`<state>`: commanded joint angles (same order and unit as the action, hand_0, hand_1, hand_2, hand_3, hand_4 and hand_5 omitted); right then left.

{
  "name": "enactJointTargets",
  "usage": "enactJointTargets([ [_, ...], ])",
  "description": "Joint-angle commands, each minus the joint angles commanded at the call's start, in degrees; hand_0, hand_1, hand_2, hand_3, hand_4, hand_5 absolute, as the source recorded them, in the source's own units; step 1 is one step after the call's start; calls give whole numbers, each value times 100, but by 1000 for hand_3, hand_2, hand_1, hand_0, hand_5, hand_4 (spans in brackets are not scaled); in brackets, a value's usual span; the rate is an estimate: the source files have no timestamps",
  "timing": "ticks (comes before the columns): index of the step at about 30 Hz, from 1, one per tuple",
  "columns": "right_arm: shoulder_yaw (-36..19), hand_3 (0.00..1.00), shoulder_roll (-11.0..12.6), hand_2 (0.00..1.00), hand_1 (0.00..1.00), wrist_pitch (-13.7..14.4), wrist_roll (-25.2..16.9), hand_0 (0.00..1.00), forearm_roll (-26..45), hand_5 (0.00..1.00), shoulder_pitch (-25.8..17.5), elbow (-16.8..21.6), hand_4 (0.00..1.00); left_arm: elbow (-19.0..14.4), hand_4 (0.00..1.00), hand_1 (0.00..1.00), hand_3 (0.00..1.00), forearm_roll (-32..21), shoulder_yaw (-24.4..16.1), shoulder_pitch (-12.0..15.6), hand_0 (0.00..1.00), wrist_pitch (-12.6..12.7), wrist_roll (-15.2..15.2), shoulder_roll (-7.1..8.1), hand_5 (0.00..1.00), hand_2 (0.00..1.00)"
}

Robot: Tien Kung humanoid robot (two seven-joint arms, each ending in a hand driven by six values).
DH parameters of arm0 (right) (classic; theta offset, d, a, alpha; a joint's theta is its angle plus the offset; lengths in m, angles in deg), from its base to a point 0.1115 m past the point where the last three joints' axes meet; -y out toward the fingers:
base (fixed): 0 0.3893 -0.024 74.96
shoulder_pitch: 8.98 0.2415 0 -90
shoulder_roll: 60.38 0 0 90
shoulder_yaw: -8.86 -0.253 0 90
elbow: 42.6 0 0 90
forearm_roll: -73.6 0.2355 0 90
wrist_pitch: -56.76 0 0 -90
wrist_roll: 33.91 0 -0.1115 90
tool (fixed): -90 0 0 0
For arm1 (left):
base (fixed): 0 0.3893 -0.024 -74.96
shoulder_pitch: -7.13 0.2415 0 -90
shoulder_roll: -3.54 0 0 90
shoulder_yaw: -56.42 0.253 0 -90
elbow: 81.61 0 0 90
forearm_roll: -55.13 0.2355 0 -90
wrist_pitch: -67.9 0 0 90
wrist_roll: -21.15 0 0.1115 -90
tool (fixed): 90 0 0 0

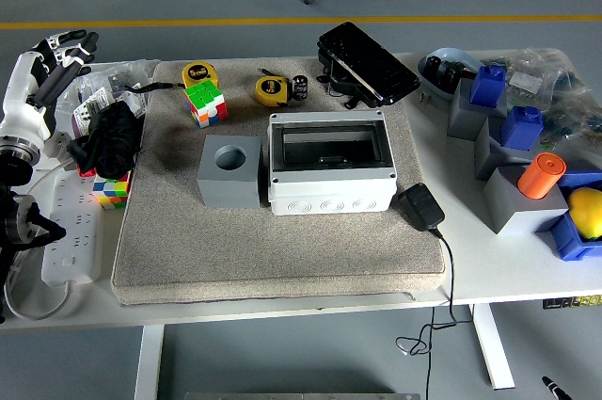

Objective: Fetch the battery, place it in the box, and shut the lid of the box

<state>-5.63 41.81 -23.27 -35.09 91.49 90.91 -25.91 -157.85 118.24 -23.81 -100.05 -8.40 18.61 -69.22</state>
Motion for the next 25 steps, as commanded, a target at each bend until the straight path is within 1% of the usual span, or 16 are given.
enactJointTargets([
  [14,48,604,5,690,695,-4,0,713,-2,499,-4,0,987,25,998,718,706,26,-17,26,712,-37,-53,21,602,681],
  [25,2,603,-5,690,695,3,-15,713,-14,499,-47,-7,987,27,998,718,706,21,-44,62,713,-52,-75,0,602,682],
])
